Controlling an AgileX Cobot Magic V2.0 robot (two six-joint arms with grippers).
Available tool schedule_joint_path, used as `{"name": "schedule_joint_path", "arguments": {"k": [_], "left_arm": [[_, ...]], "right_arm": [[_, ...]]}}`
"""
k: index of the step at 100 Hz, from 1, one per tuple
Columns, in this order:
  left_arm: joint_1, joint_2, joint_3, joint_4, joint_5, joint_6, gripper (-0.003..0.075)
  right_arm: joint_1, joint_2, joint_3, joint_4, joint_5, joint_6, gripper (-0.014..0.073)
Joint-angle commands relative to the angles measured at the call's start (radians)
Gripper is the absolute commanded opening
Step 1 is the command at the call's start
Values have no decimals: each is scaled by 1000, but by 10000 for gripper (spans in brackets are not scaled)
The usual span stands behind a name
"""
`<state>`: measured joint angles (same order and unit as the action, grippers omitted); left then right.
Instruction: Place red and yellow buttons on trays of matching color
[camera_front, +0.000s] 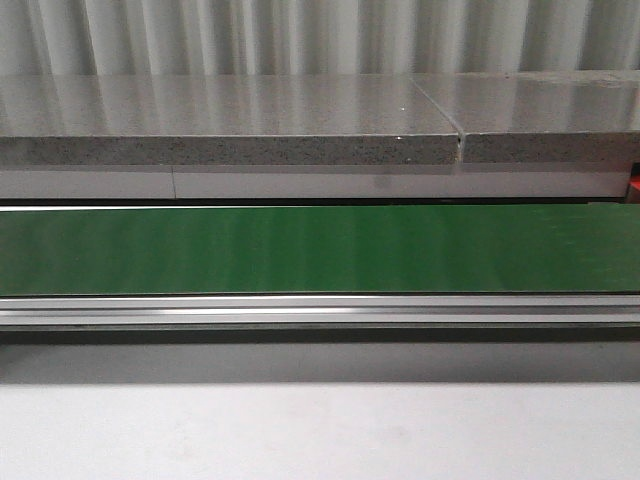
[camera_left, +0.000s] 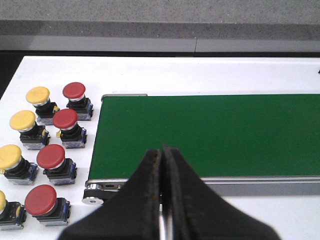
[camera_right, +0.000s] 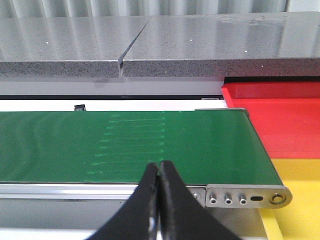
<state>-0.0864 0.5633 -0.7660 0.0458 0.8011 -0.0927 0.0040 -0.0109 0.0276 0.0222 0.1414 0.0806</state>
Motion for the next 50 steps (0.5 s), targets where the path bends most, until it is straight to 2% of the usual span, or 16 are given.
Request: {"name": "schedule_joint_path", "arguments": {"k": [1, 42, 50], "left_arm": [[-6, 34, -35, -5, -77, -4, -20], [-6, 101, -26, -5, -44, -4, -18], [-6, 113, -26, -5, -17, -4, 22]], "right_arm": [[2, -16, 1, -9, -80, 1, -67], [2, -16, 1, -9, -80, 1, -67], [2, -16, 1, -9, -80, 1, -67]]}}
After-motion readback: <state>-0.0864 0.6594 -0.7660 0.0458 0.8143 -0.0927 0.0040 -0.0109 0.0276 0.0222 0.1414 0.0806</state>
